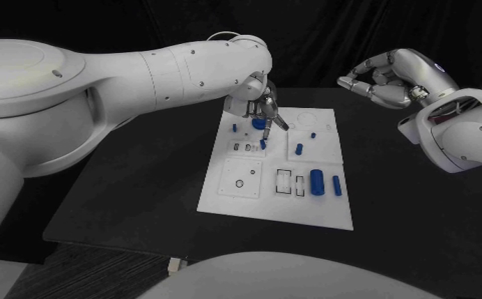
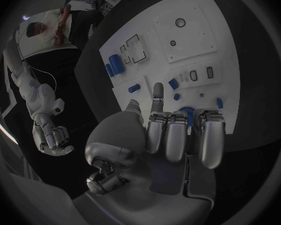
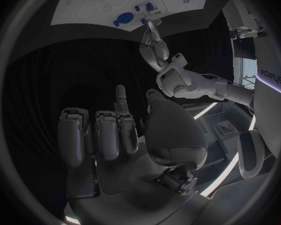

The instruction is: Assemble the parts on the task board

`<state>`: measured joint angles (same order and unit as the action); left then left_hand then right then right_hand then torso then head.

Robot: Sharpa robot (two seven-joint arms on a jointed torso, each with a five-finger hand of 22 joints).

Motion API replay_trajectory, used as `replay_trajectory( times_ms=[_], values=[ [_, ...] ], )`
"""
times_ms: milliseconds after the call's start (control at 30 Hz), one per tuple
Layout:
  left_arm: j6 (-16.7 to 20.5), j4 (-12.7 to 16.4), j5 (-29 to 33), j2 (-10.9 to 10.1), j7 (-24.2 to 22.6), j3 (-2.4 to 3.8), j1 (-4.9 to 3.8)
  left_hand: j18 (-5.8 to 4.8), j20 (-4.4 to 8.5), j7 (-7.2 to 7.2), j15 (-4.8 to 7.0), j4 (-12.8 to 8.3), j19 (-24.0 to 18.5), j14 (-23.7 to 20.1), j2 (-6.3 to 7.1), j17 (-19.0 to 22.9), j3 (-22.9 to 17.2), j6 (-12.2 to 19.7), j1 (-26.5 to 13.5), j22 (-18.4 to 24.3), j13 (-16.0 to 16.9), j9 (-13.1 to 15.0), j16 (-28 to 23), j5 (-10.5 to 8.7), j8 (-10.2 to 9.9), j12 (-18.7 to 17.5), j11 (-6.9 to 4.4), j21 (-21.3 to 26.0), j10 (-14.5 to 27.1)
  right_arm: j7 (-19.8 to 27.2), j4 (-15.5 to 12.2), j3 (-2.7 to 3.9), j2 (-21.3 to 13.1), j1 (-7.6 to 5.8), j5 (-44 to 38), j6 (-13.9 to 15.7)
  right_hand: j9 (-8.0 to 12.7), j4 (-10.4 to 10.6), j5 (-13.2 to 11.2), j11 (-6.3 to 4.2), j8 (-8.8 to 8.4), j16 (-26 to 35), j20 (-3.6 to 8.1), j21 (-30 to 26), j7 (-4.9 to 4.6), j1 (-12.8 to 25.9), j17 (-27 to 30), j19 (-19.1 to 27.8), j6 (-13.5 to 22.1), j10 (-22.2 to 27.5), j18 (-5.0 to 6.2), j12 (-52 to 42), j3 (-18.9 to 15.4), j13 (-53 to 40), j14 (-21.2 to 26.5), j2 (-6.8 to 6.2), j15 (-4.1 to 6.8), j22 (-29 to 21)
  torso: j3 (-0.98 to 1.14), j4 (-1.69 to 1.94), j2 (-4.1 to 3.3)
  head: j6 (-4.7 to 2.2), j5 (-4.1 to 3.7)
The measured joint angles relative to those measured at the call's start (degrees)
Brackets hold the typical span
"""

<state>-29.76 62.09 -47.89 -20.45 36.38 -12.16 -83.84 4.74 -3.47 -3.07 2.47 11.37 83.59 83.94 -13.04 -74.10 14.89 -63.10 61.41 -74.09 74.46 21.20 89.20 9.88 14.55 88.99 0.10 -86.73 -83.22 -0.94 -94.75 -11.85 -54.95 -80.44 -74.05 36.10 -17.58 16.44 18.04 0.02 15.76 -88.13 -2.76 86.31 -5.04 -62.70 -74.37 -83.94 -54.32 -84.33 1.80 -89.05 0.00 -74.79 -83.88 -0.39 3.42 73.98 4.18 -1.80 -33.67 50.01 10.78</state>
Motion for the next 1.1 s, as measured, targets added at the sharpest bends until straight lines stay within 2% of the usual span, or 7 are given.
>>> replay_trajectory(
  times_ms=[33, 300, 333, 400, 500, 533, 1100],
  values=[
    [0.14, 0.01, -0.05, -0.02, 0.03, 0.00, 0.10, 0.00, 0.00, 0.00, 0.00, 0.00, 0.00, 0.00, 0.00, 0.00, 0.00, 0.03, 0.00, 0.00, 0.02, 0.25, 0.00, 0.00, 0.01, 0.00, 0.00, 0.00, 0.00, -0.06, 0.03, 0.00, 0.05, 0.02, 0.00, -0.09, -0.09, 0.00, 0.82, 0.00, 0.00, 0.00, 0.00, 0.00, 0.00, -0.04, 0.00, 0.00, 0.00, 0.00, 0.00, 0.00, 0.00, 0.00, 0.00, -0.06, 0.00, 0.00, 0.02, 0.00, 0.02, 0.00, -0.06],
    [1.01, -0.24, -0.43, -0.53, 0.19, 0.02, 0.90, 0.00, 0.01, 0.01, 0.01, -0.01, 0.00, 0.00, 0.00, 0.00, -0.01, 0.03, 0.00, 0.00, 0.05, 1.25, 0.00, 0.00, 0.42, 0.00, -0.01, 0.00, -0.01, -0.59, 0.30, 0.00, 0.37, 0.27, 0.03, -1.06, -0.20, 0.00, 0.82, 0.00, 0.00, 0.00, 0.00, 0.00, 0.00, -0.04, 0.00, 0.00, 0.00, 0.00, 0.00, 0.00, 0.00, 0.00, 0.00, -0.06, 0.00, 0.00, 0.14, 0.08, 0.07, 0.00, -0.18],
    [1.13, -0.29, -0.48, -0.60, 0.21, 0.02, 1.02, 0.00, 0.02, 0.02, 0.01, -1.05, 0.01, 0.00, 0.00, 0.00, -1.07, 0.01, 0.00, 0.00, 0.05, 1.69, 0.00, 0.00, 0.42, 0.00, -0.01, 0.00, -0.01, -0.65, 0.33, 0.00, 0.38, 0.28, 0.03, -1.19, -0.20, 0.00, 0.83, 0.00, 0.00, 0.00, 0.00, 0.00, 0.00, -0.04, 0.00, 0.00, 0.00, 0.00, 0.00, 0.00, 0.00, 0.00, 0.00, -0.06, 0.00, 0.00, 0.14, 0.08, 0.07, 0.00, -0.15],
    [1.26, -0.36, -0.54, -0.63, 0.22, 0.00, 1.18, 0.00, 0.40, 0.02, 0.01, -0.96, 0.38, 0.00, 0.00, 0.00, -2.96, 0.01, 0.00, 0.00, 0.05, 1.88, 0.00, 0.00, 0.42, 0.00, -0.04, 0.00, -0.02, -0.74, 0.42, 0.00, 0.38, 0.31, 0.03, -1.36, -0.20, 0.00, 0.83, 0.00, 0.01, 0.00, 0.00, 0.00, 0.00, -0.05, 0.00, 0.00, 0.00, 0.00, 0.00, 0.00, 0.00, 0.00, 0.00, -0.06, 0.00, 0.00, 0.14, 0.08, 0.07, 0.00, -0.14],
    [1.45, -0.41, -0.62, -0.65, 0.24, 0.00, 1.40, 0.00, 0.41, 0.30, 0.03, -0.97, 0.38, -0.02, 0.01, 0.00, -2.99, -0.25, 0.01, 0.00, 0.06, 2.62, 0.00, 0.66, 0.43, 0.00, -0.23, 0.01, -0.19, -0.89, 0.57, 0.00, 0.37, 0.35, 0.04, -1.63, -0.20, 0.00, 0.83, 0.00, 0.00, 0.00, 0.00, 0.00, 0.00, -0.05, 0.00, 0.00, 0.01, 0.00, 0.00, 0.00, 0.00, 0.00, 0.00, -0.07, 0.00, 0.00, 0.15, 0.08, 0.08, 0.00, -0.20],
    [1.50, -0.43, -0.64, -0.68, 0.24, 0.00, 1.48, 0.00, 0.41, 0.30, 0.70, -1.44, 0.38, -0.71, 0.01, 0.00, -3.47, -0.25, 0.01, 0.00, 0.06, 3.27, 0.00, 0.66, 0.43, 0.00, -0.23, 0.01, -0.19, -0.93, 0.60, 0.00, 0.37, 0.36, 0.04, -1.71, -0.21, 0.00, 0.83, 0.00, 0.01, 0.01, 0.00, 0.00, 0.00, -0.05, 0.00, 0.00, 0.00, 0.00, 0.00, 0.00, 0.00, 0.00, 0.00, -0.07, 0.00, 0.00, 0.15, 0.08, 0.08, 0.00, -0.21],
    [1.78, -1.72, -0.81, -0.77, 0.31, 0.01, 3.05, 0.00, 0.41, 0.30, 0.71, -1.90, 0.39, -0.70, 0.01, 0.00, -3.93, -0.25, 0.01, 0.00, 0.07, 3.91, 0.00, 0.65, 0.43, 0.00, -0.24, 0.01, -0.19, -1.61, 1.09, 0.00, 0.48, 0.56, 0.06, -2.87, -0.22, 0.00, 1.48, 0.00, 0.29, 0.01, 0.00, 0.00, 0.00, -0.07, 0.00, 0.00, 0.01, 0.00, 0.00, 0.00, 0.00, 0.00, 0.00, -0.08, 0.00, 0.00, 0.24, 0.08, 0.30, 0.00, -0.46]
  ],
)
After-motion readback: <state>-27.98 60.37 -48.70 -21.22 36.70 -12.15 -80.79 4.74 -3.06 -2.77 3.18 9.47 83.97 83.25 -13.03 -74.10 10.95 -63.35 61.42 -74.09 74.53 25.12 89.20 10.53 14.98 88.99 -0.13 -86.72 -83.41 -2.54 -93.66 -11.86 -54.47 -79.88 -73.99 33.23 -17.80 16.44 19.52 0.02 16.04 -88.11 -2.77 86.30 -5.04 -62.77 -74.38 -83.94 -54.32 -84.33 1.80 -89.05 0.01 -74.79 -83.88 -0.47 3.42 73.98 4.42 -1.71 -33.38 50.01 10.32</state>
